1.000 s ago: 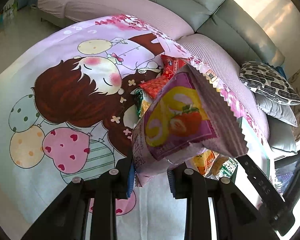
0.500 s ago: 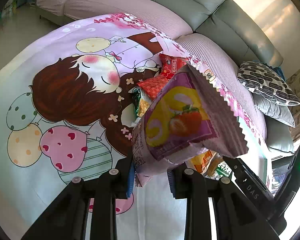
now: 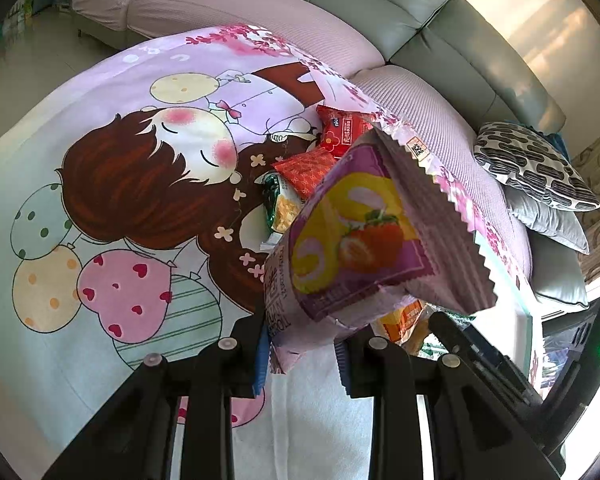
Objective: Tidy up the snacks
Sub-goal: 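Lift both packs and carry them over the white tray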
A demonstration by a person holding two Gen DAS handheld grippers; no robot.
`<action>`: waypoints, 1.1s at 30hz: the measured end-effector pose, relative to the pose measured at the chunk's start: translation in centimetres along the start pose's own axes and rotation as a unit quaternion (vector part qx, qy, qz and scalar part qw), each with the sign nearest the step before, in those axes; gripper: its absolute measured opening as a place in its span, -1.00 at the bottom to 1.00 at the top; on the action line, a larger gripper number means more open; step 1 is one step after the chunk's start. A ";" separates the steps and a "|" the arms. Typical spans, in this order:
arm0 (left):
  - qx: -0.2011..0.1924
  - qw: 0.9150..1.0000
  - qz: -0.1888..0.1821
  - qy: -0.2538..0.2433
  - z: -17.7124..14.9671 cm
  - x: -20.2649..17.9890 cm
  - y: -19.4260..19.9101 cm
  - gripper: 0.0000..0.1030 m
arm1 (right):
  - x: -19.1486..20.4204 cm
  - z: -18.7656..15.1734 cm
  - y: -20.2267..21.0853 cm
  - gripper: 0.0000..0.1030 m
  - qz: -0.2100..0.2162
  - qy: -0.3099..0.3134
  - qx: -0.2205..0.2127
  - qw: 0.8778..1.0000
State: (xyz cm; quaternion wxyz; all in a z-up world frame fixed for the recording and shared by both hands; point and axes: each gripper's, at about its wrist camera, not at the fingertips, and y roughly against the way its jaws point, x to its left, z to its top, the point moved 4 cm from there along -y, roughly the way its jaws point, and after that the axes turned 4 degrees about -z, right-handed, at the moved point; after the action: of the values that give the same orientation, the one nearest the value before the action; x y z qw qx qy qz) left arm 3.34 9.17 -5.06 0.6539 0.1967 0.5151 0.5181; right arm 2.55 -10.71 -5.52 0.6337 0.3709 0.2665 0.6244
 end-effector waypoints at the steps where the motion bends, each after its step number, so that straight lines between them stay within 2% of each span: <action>1: 0.000 1.000 0.000 0.000 0.0 0.0 0.0 -0.44 | 0.2 -0.2 -0.2 0.20 0.003 0.001 0.005 1.000; 11: 0.002 1.000 0.001 0.000 0.0 0.0 -0.1 -0.44 | 2.3 -1.7 -1.8 0.20 -0.003 0.043 0.038 0.998; 15: 0.003 1.000 0.001 -0.001 0.0 0.1 -0.2 -0.43 | 2.3 -1.9 -2.1 0.13 0.000 0.042 0.042 0.998; 18: 0.004 1.000 0.002 -0.001 0.0 0.1 -0.2 -0.44 | 2.1 -1.9 -2.0 0.02 0.007 0.033 0.046 0.998; 33: -0.003 1.000 0.012 -0.021 0.1 -0.7 -0.2 -0.43 | 1.4 0.6 2.6 0.02 0.032 0.000 -0.027 0.999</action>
State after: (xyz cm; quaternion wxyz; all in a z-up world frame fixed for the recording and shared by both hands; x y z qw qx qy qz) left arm 3.53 8.54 -4.85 0.6589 0.2123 0.4972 0.5230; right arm 1.62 -9.54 -2.93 0.6230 0.3625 0.2375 0.6512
